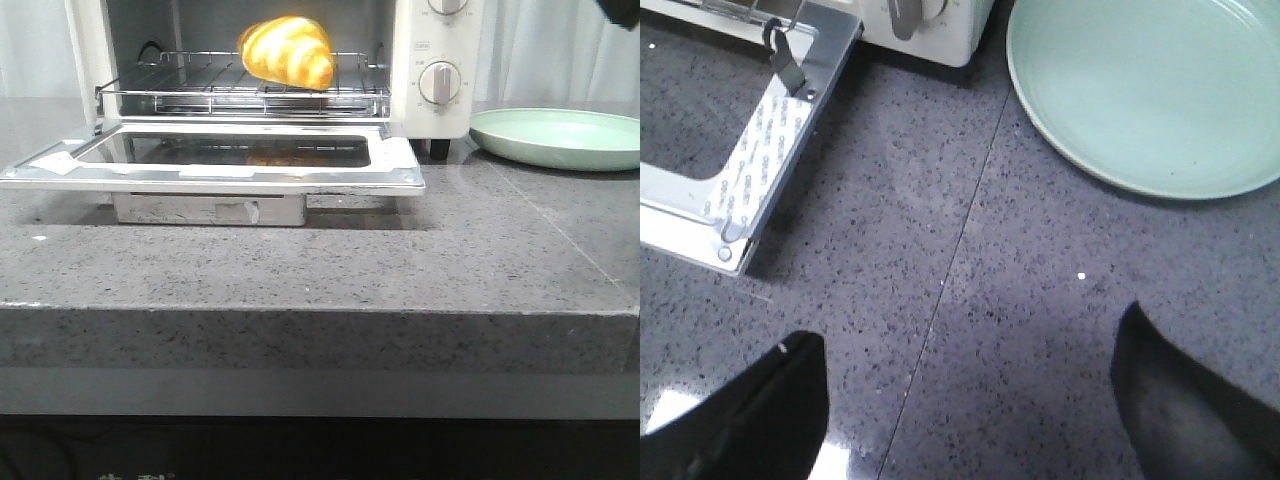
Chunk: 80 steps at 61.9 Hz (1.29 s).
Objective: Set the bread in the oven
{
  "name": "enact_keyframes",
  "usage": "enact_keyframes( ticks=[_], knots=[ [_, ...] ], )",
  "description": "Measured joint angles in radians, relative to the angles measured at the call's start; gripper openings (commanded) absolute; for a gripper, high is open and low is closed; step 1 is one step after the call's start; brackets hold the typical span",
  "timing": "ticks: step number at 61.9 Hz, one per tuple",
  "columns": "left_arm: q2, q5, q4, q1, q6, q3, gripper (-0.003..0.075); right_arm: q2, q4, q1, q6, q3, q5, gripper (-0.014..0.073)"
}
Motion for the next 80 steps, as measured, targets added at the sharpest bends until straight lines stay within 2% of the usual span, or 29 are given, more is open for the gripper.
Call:
enact_keyframes(
  ticks=[22, 27, 32, 40, 45, 51, 80],
  knots=[
    [0.0, 0.0, 0.0, 0.0, 0.0, 0.0, -0.0018, -0.287, 0.017, 0.0, 0.0, 0.187, -0.025, 0.0594],
    [0.0, 0.0, 0.0, 0.0, 0.0, 0.0, -0.0018, -0.327, 0.017, 0.0, 0.0, 0.201, -0.024, 0.0554],
    [0.0, 0.0, 0.0, 0.0, 0.0, 0.0, -0.0018, -0.352, 0.017, 0.0, 0.0, 0.202, -0.024, 0.0444],
    [0.0, 0.0, 0.0, 0.0, 0.0, 0.0, -0.0018, -0.356, 0.017, 0.0, 0.0, 0.207, -0.024, 0.014],
    [0.0, 0.0, 0.0, 0.0, 0.0, 0.0, -0.0018, -0.356, 0.017, 0.0, 0.0, 0.207, -0.024, -0.0008],
    [0.0, 0.0, 0.0, 0.0, 0.0, 0.0, -0.0018, -0.356, 0.017, 0.0, 0.0, 0.207, -0.024, -0.0125],
    [0.0, 0.0, 0.0, 0.0, 0.0, 0.0, -0.0018, -0.356, 0.019, 0.0, 0.0, 0.207, -0.024, -0.0118]
  ],
)
